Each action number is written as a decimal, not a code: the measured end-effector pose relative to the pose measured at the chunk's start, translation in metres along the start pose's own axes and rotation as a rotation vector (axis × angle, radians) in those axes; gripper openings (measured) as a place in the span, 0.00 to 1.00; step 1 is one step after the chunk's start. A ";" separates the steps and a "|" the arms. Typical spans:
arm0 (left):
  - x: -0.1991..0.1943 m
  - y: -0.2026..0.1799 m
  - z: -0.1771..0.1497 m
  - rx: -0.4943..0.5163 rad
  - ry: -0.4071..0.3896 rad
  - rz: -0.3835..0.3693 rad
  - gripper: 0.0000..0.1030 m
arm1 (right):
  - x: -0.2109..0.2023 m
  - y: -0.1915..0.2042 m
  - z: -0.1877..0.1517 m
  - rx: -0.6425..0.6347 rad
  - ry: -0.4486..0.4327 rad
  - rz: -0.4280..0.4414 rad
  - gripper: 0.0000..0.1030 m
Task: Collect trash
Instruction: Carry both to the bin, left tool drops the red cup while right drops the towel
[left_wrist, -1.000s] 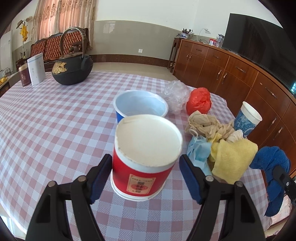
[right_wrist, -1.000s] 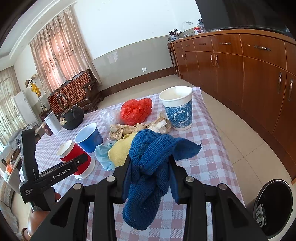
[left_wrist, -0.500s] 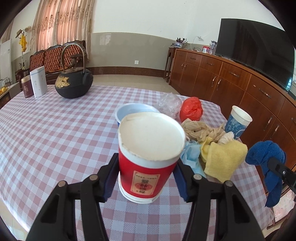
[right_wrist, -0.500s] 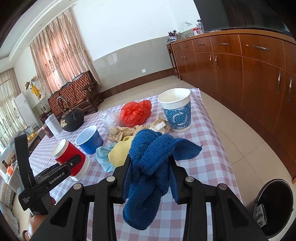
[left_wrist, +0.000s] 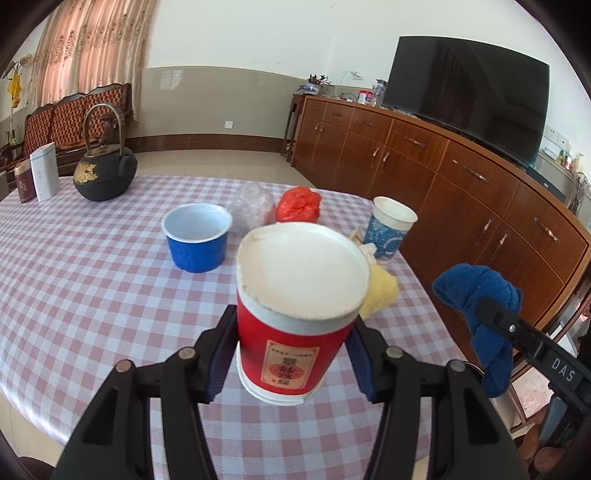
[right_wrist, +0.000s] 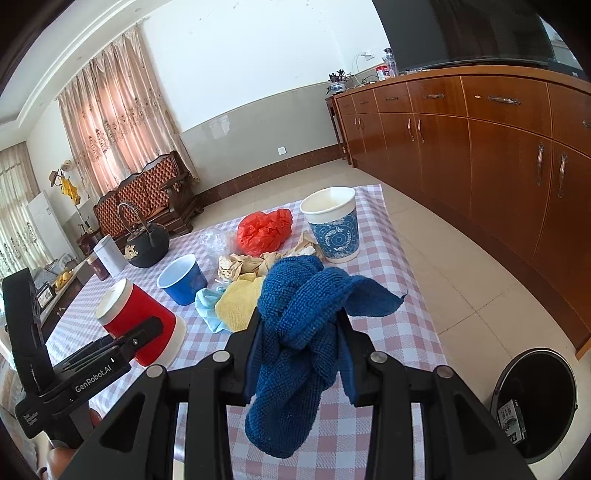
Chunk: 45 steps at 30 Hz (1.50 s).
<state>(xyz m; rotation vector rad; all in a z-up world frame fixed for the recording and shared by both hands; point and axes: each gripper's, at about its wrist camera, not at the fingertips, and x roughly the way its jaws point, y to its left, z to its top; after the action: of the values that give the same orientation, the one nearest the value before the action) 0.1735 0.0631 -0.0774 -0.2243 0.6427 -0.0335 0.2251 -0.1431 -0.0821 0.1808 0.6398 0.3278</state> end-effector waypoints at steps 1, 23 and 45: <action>-0.001 -0.007 -0.001 0.007 0.002 -0.017 0.55 | -0.005 -0.003 -0.001 0.003 -0.005 -0.006 0.37; 0.037 -0.225 -0.049 0.239 0.195 -0.406 0.55 | -0.130 -0.185 -0.050 0.258 -0.062 -0.331 0.37; 0.145 -0.341 -0.140 0.279 0.514 -0.435 0.59 | -0.076 -0.389 -0.105 0.605 0.198 -0.436 0.38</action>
<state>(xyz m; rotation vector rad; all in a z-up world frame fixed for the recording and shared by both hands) 0.2190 -0.3119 -0.1977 -0.0792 1.0799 -0.6119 0.1986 -0.5265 -0.2264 0.5806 0.9419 -0.2815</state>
